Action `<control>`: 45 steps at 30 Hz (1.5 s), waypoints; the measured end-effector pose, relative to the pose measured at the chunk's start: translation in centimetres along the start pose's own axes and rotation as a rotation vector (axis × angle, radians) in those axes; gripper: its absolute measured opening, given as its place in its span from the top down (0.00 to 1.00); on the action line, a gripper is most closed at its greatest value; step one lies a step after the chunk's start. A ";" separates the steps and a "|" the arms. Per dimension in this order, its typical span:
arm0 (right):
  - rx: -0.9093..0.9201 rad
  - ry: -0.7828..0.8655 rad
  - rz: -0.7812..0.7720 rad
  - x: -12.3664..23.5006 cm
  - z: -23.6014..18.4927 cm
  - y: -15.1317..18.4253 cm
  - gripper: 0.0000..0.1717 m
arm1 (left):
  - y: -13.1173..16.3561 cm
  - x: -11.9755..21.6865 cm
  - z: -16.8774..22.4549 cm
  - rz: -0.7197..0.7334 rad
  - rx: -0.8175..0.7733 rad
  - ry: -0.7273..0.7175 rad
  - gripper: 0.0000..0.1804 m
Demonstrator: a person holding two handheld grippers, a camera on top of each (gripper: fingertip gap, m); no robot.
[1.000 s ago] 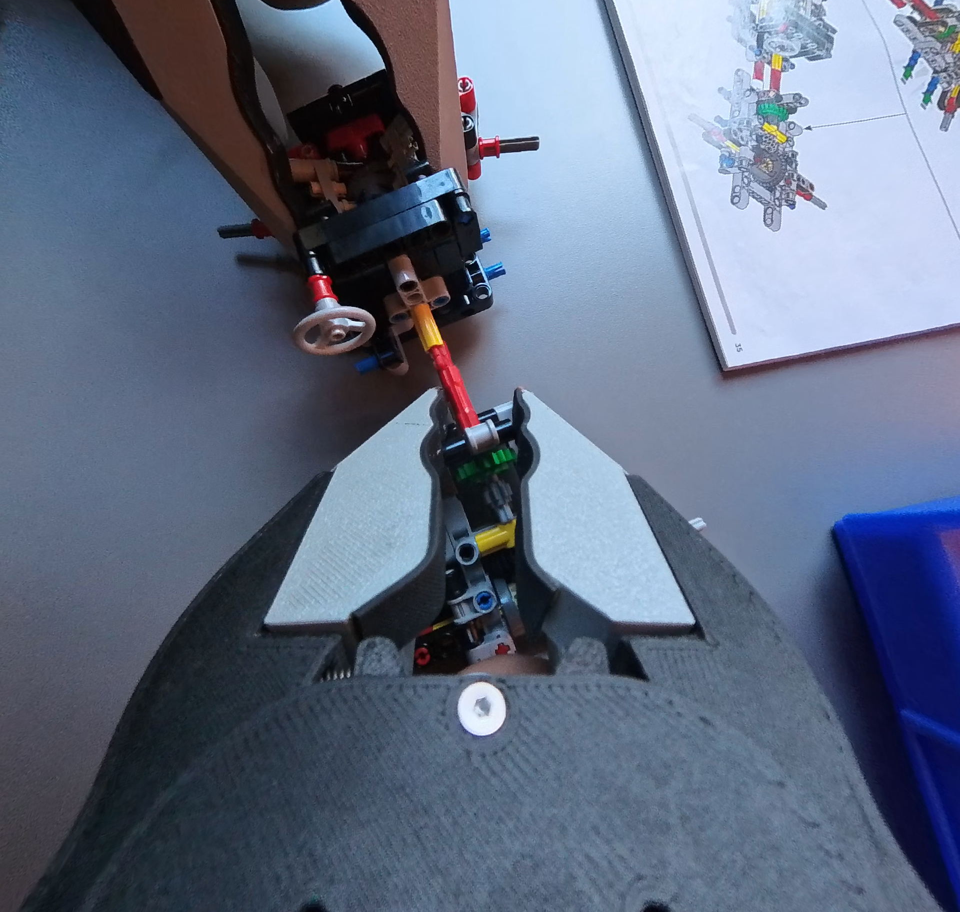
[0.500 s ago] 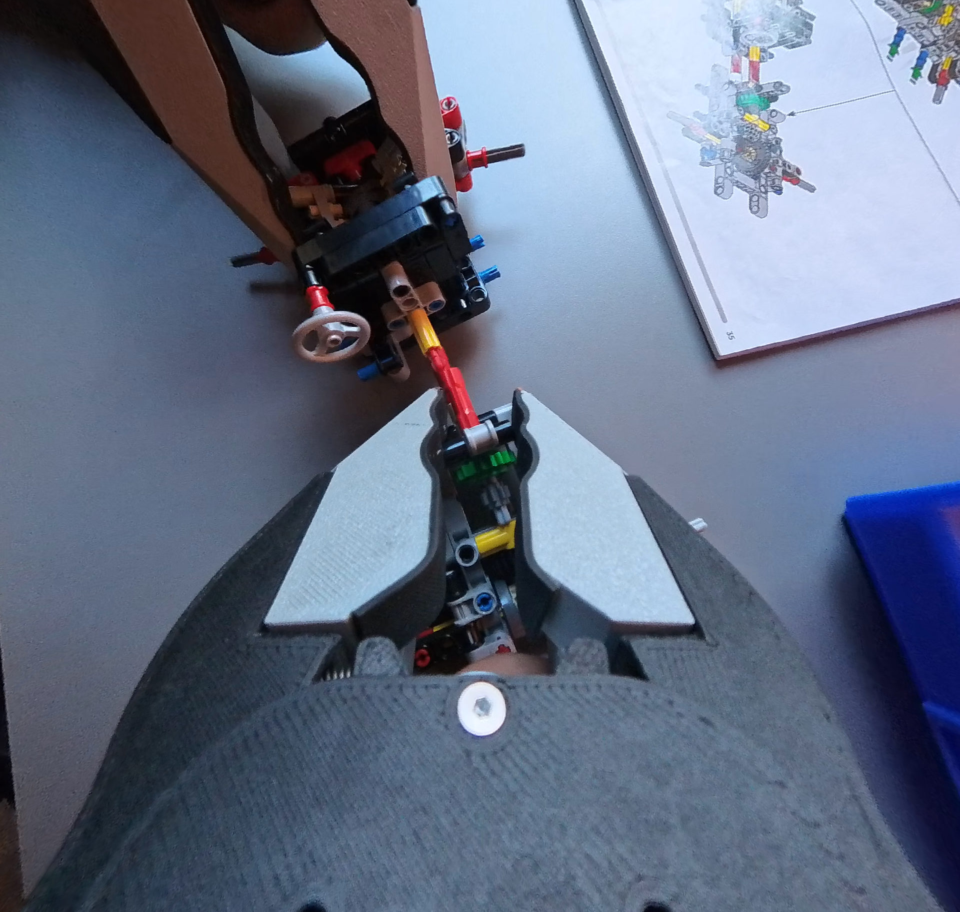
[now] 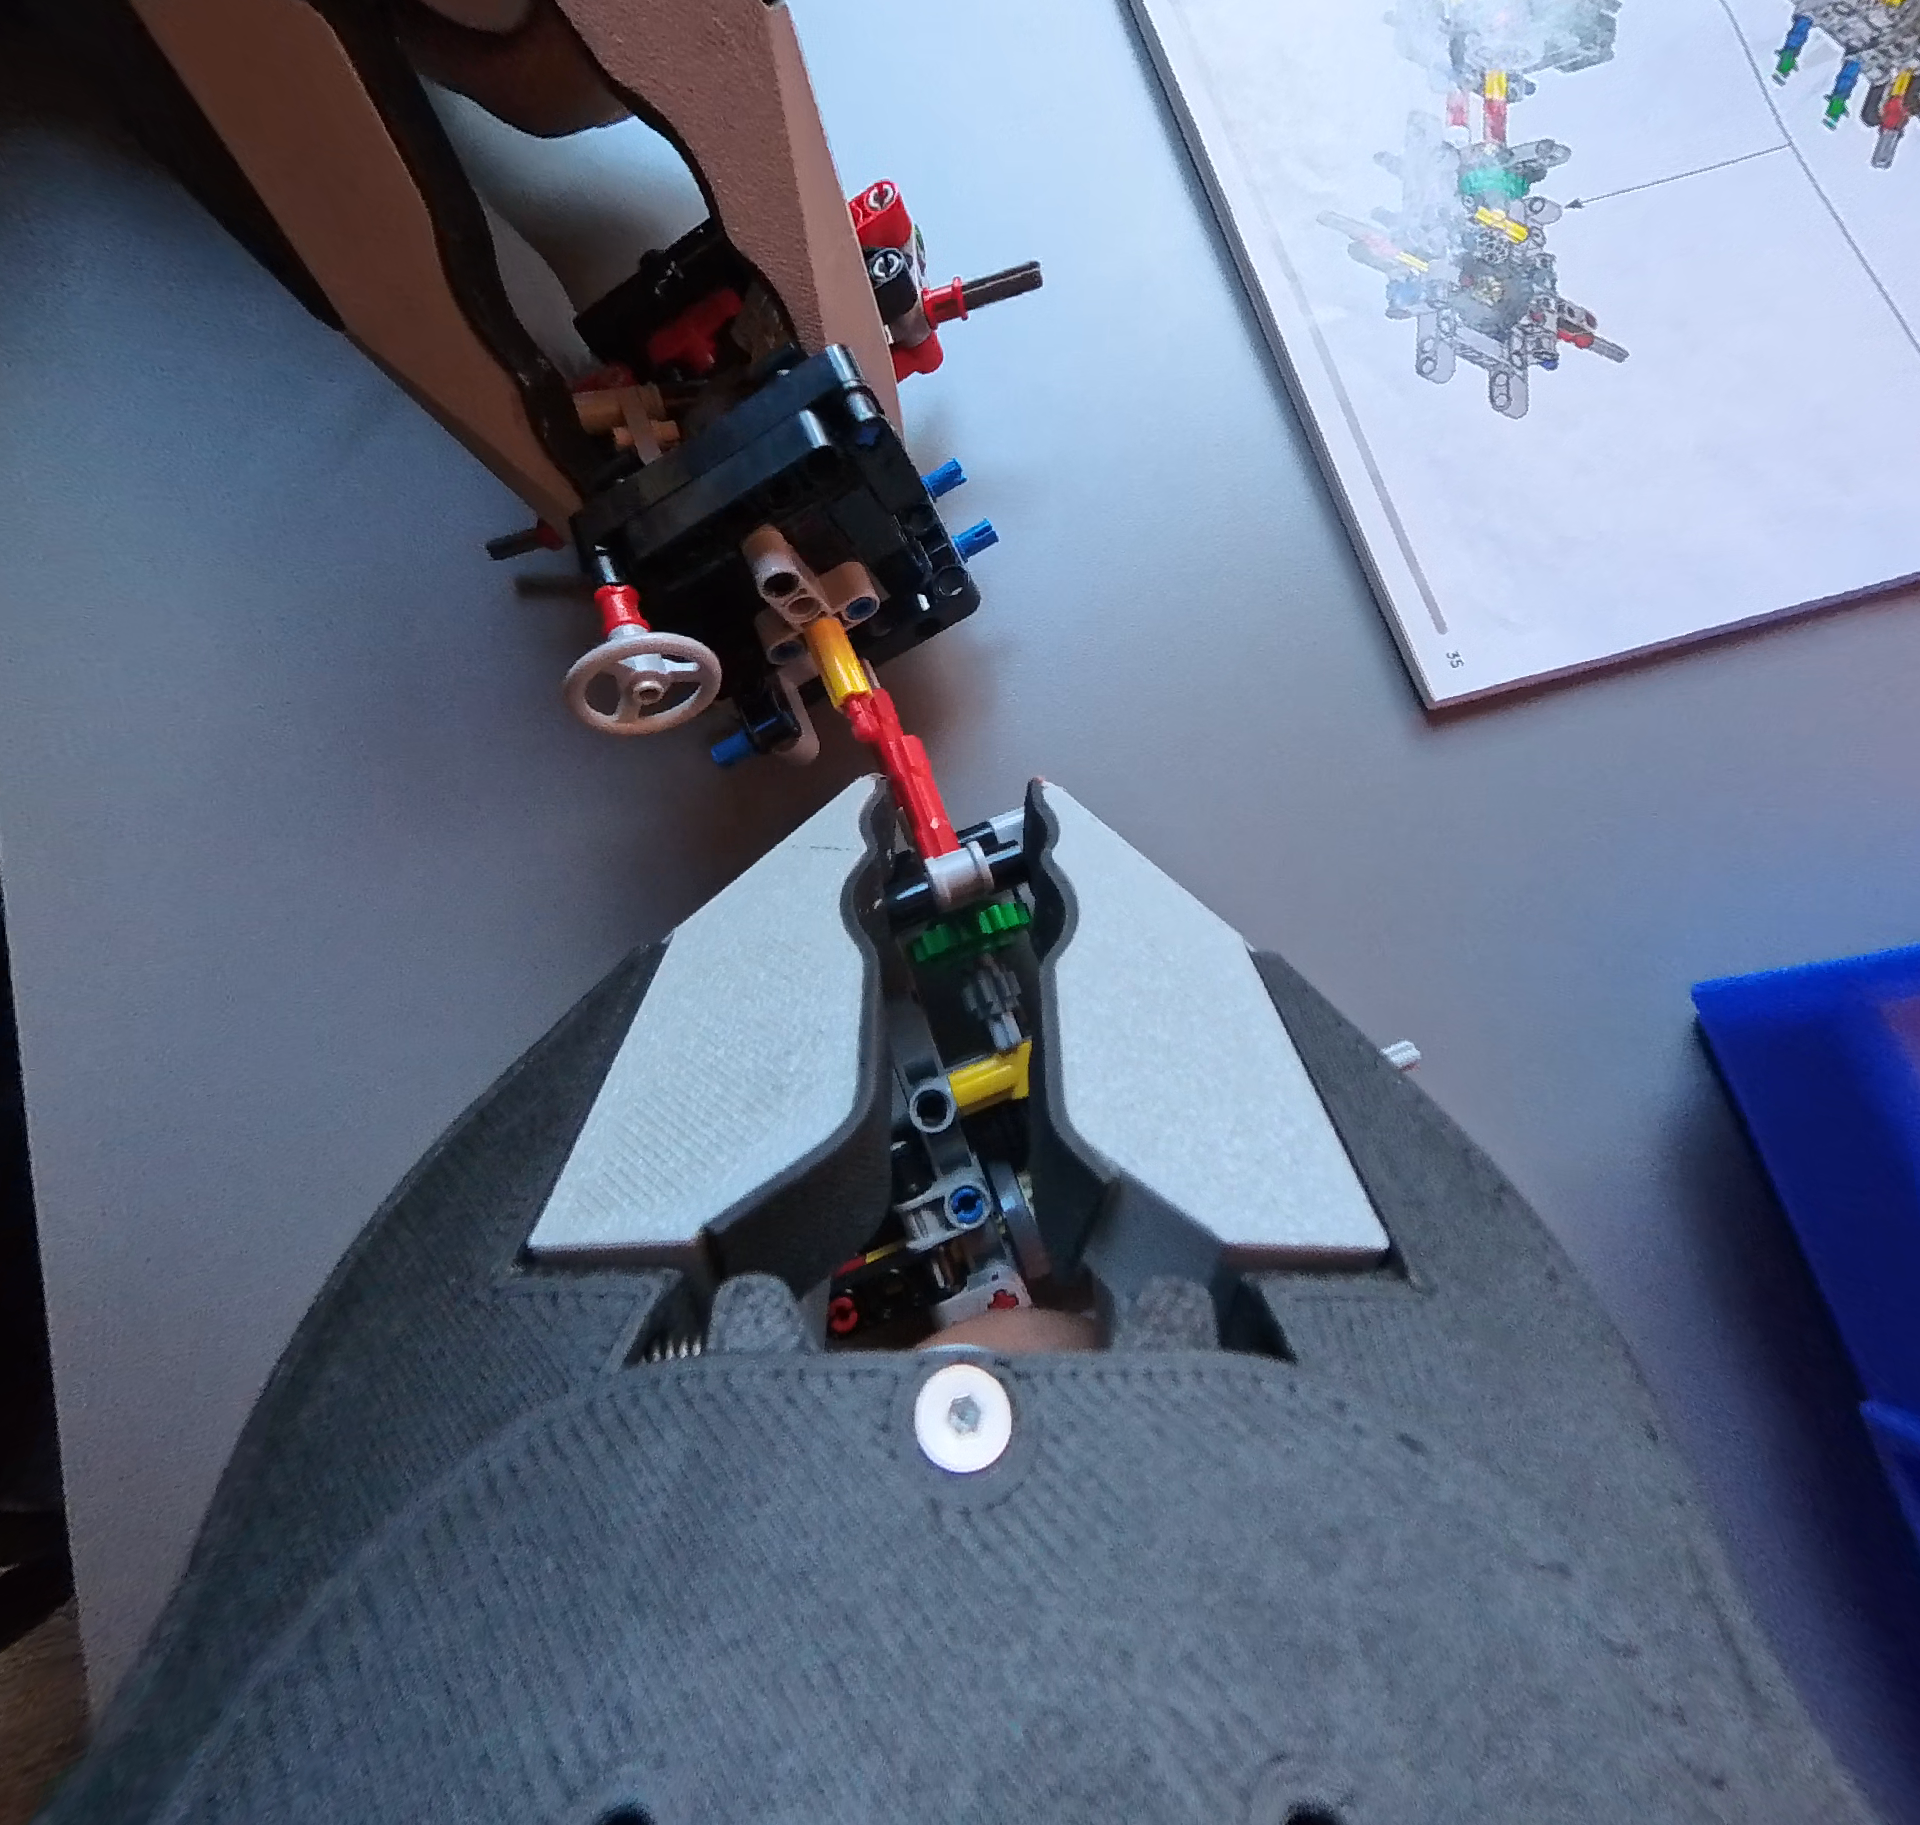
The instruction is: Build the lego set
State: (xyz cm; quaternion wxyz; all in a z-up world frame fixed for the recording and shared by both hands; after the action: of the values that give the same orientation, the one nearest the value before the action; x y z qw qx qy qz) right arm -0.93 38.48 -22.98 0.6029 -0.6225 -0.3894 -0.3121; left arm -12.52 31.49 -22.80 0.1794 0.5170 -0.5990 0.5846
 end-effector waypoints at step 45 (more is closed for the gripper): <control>0.433 0.183 -0.258 0.8 -2.1 -0.7 0.89 | 1.4 0.7 0.9 -0.050 0.083 0.083 0.72</control>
State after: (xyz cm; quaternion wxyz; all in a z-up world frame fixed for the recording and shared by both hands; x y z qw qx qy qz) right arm -0.98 36.48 -21.76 0.7100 -0.3934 -0.4670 -0.3508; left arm -13.63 30.08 -23.17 0.1971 0.5140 -0.5532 0.6252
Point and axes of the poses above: each gripper's, where its closed fingertips meet, x back along the fingers, y out of its underside, z = x × y across the jaws, the point moved 6 cm from there along x, back along the fingers, and after that the axes turned 15 degrees about -z, right-handed, at the moved point
